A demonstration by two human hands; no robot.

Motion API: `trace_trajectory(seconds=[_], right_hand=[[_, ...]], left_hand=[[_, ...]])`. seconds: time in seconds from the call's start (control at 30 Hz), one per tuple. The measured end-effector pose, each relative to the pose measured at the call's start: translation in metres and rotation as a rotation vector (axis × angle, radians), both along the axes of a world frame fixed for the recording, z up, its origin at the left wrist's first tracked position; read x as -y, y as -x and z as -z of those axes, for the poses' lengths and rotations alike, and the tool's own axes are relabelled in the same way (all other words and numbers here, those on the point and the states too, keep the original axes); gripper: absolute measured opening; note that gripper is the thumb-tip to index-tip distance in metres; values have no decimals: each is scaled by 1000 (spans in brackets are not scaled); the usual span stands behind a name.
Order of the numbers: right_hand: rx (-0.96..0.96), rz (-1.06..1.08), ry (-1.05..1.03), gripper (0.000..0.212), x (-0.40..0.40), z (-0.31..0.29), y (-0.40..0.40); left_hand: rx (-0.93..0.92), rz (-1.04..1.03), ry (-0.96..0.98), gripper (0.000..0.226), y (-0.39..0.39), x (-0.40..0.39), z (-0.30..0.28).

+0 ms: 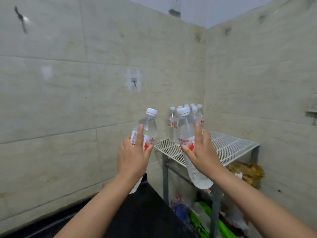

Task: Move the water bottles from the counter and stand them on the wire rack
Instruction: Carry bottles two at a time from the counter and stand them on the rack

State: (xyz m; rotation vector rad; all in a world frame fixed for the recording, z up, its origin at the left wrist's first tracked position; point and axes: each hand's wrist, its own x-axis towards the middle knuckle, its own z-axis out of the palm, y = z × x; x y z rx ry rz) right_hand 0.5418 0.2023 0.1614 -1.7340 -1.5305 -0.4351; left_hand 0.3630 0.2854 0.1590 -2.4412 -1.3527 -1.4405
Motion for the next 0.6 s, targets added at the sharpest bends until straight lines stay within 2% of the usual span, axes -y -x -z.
trace_trajectory(seconds=[0.17,0.33,0.6], right_hand=[[-52,79,-40,82,-51,-3,-93],[-103,72,-73,82,-89,6,-192],[-122,-49,-119,80,-161,32,-353]], left_hand=[[19,77,-28,68,-90,-61,-6],[69,111,-26,72,-179,-97,9],[137,-24,7,68,-340,-125,38]])
